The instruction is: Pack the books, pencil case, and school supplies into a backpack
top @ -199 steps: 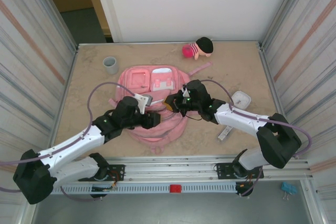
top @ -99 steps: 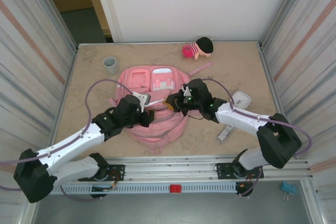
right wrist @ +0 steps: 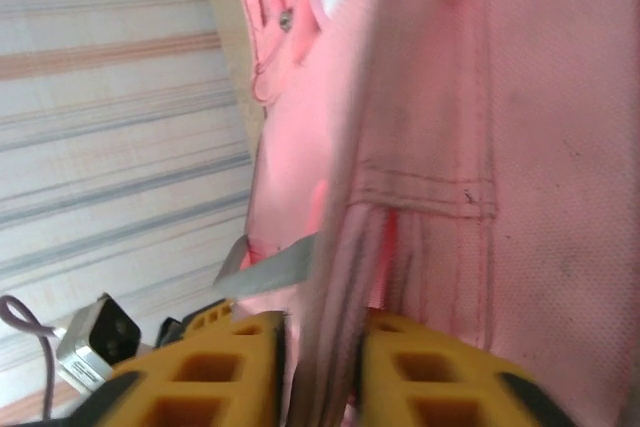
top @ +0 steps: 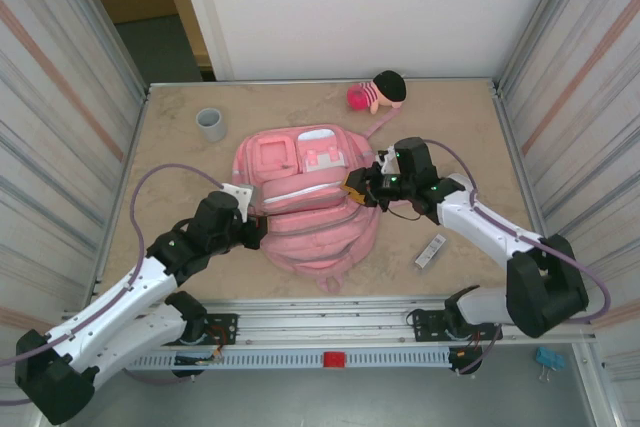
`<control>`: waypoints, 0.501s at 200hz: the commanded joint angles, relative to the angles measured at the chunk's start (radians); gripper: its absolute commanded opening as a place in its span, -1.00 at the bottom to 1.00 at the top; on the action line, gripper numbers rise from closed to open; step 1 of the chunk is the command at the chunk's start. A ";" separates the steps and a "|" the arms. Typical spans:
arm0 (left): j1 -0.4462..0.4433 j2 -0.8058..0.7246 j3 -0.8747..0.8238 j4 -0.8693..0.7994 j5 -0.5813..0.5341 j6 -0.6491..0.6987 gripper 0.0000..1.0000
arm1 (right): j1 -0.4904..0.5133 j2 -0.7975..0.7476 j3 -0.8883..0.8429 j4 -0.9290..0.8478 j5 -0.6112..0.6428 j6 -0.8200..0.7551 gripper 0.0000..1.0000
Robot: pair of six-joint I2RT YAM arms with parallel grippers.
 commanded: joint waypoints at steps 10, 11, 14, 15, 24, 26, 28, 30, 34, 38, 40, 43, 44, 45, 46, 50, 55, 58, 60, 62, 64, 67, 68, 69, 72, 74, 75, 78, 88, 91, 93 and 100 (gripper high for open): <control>0.017 0.003 0.004 0.176 0.188 0.105 -1.00 | -0.007 -0.150 0.093 -0.114 0.126 -0.339 -0.10; 0.017 0.004 0.004 0.179 0.192 0.106 -1.00 | -0.007 -0.155 0.094 -0.115 0.132 -0.349 -0.10; 0.016 0.006 0.005 0.189 0.207 0.114 -1.00 | -0.005 -0.167 0.091 -0.114 0.147 -0.376 -0.09; 0.016 0.007 0.005 0.191 0.213 0.115 -1.00 | -0.004 -0.172 0.091 -0.114 0.152 -0.381 -0.08; 0.017 0.014 0.011 0.209 0.260 0.136 -1.00 | 0.003 -0.211 0.073 -0.079 0.179 -0.471 -0.07; 0.018 0.015 0.013 0.212 0.268 0.142 -1.00 | 0.005 -0.219 0.066 -0.064 0.180 -0.491 -0.06; 0.018 0.017 0.015 0.213 0.281 0.147 -1.00 | 0.007 -0.226 0.060 -0.049 0.180 -0.511 -0.05; 0.018 0.020 0.017 0.215 0.293 0.152 -1.00 | 0.009 -0.233 0.054 -0.034 0.181 -0.530 -0.04; 0.019 0.025 0.023 0.217 0.313 0.162 -1.00 | 0.013 -0.246 0.043 -0.007 0.180 -0.565 -0.03; 0.019 0.029 0.028 0.219 0.332 0.172 -1.00 | 0.018 -0.254 0.035 0.017 0.178 -0.602 0.00; 0.019 0.032 0.032 0.219 0.342 0.176 -1.00 | 0.021 -0.258 0.033 0.029 0.176 -0.621 0.01; 0.019 0.036 0.037 0.219 0.357 0.184 -1.00 | 0.024 -0.260 0.031 0.043 0.171 -0.649 0.03; 0.018 0.038 0.039 0.217 0.362 0.186 -1.00 | 0.026 -0.261 0.030 0.047 0.169 -0.659 0.03; 0.018 0.040 0.040 0.216 0.366 0.188 -1.00 | 0.028 -0.262 0.030 0.051 0.168 -0.669 0.04; 0.018 0.041 0.042 0.215 0.370 0.191 -1.00 | 0.029 -0.262 0.030 0.053 0.167 -0.679 0.05; 0.019 0.046 0.049 0.213 0.385 0.202 -1.00 | 0.037 -0.260 0.033 0.063 0.158 -0.722 0.08; 0.018 0.052 0.055 0.208 0.401 0.211 -1.00 | 0.049 -0.251 0.039 0.068 0.142 -0.783 0.11; 0.019 0.056 0.059 0.206 0.409 0.215 -1.00 | 0.058 -0.246 0.045 0.068 0.132 -0.823 0.12; 0.019 0.058 0.062 0.205 0.413 0.219 -1.00 | 0.065 -0.240 0.049 0.066 0.125 -0.852 0.12; 0.019 0.060 0.064 0.204 0.414 0.220 -1.00 | 0.071 -0.234 0.055 0.062 0.119 -0.880 0.12; 0.019 0.062 0.066 0.204 0.418 0.223 -1.00 | 0.080 -0.228 0.059 0.059 0.116 -0.909 0.12; 0.019 0.065 0.068 0.204 0.421 0.225 -1.00 | 0.091 -0.217 0.068 0.047 0.107 -0.956 0.13; 0.019 0.066 0.069 0.203 0.423 0.226 -1.00 | 0.093 -0.214 0.072 0.043 0.105 -0.971 0.13; 0.019 0.067 0.069 0.204 0.422 0.226 -1.00 | 0.100 -0.211 0.075 0.039 0.104 -0.986 0.13; 0.018 0.068 0.072 0.203 0.426 0.226 -1.00 | 0.117 -0.199 0.085 0.025 0.100 -1.030 0.14; 0.018 0.069 0.073 0.203 0.428 0.226 -1.00 | 0.129 -0.192 0.094 0.013 0.099 -1.057 0.14; 0.019 0.069 0.074 0.204 0.430 0.226 -1.00 | 0.129 -0.192 0.094 0.013 0.099 -1.057 0.14; 0.019 0.070 0.074 0.207 0.434 0.227 -1.00 | 0.150 -0.174 0.110 -0.009 0.101 -1.117 0.14; 0.018 0.072 0.076 0.218 0.455 0.227 -1.00 | 0.200 -0.130 0.147 -0.060 0.116 -1.234 0.14; 0.018 0.072 0.076 0.221 0.461 0.227 -1.00 | 0.216 -0.113 0.160 -0.075 0.122 -1.263 0.14; 0.017 0.072 0.077 0.224 0.466 0.227 -1.00 | 0.224 -0.103 0.167 -0.084 0.126 -1.283 0.14; 0.019 0.074 0.078 0.226 0.471 0.227 -1.00 | 0.249 -0.069 0.191 -0.101 0.132 -1.333 0.14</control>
